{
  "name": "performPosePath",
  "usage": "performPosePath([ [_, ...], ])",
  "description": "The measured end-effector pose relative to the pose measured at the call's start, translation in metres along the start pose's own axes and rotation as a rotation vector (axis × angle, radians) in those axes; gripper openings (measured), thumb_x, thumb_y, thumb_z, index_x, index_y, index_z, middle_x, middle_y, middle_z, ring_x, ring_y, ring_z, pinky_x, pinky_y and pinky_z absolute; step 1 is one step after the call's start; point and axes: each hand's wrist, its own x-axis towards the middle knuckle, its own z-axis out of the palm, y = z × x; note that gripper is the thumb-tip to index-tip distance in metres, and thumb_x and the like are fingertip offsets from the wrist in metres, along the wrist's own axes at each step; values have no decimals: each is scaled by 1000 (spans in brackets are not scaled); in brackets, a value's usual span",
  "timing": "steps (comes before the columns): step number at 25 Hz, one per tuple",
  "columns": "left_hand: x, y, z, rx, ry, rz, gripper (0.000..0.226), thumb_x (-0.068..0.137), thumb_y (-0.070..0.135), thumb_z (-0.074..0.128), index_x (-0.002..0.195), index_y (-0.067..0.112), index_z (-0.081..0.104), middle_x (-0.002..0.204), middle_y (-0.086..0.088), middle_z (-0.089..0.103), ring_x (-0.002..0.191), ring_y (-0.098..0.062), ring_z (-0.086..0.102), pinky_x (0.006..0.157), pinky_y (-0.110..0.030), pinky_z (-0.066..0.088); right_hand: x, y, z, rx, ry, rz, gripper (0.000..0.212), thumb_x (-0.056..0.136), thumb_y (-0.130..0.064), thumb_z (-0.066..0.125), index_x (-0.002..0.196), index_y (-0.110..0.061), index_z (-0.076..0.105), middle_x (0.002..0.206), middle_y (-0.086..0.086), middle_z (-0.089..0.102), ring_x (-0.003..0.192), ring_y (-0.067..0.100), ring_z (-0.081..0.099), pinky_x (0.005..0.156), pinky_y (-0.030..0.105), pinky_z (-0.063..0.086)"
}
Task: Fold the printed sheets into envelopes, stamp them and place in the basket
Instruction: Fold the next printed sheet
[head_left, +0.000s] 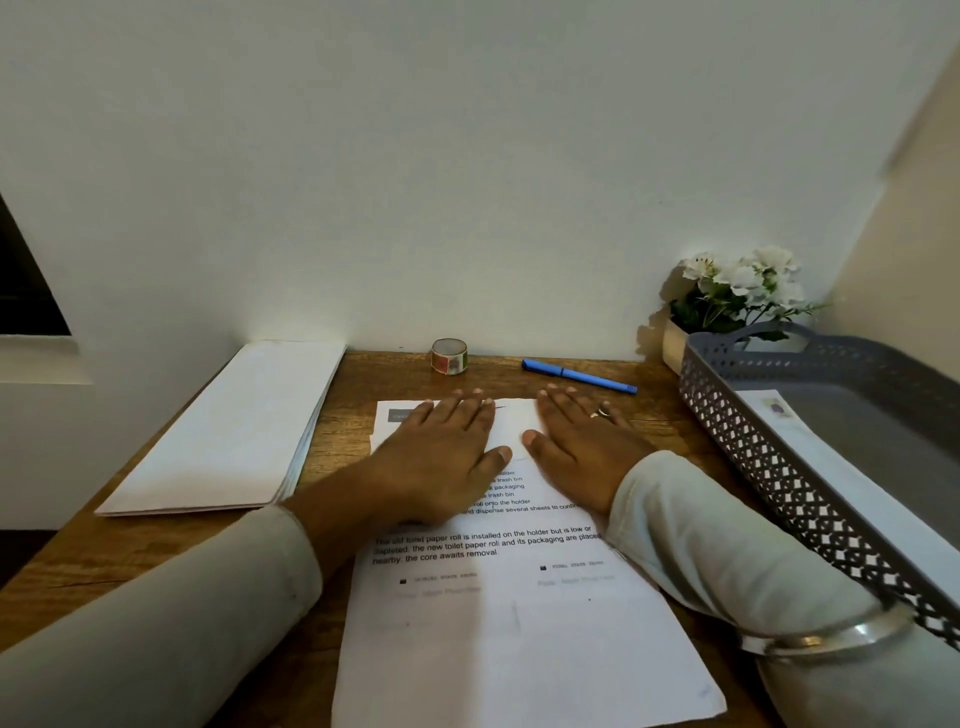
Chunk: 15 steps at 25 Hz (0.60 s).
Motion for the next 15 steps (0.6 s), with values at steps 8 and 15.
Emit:
performPosePath([
  [8,-29,-40,-22,168,-64,-210,85,91,75,25,155,19,25,161,-8,22,147,-30,22,117,-52,26,0,5,1,20,7,-24,72,103,-60,17,162,-21,6,171,-4,0,157,14,-3,126,46,0],
  [15,-27,-45,-43,-129,-16,-220,79,70,77,68,130,29,55,125,9,57,112,-14,54,99,-41,47,-5,2,-4,81,120,-139,83,90,-76,31,157,-29,24,167,-5,23,153,17,19,125,49,14],
])
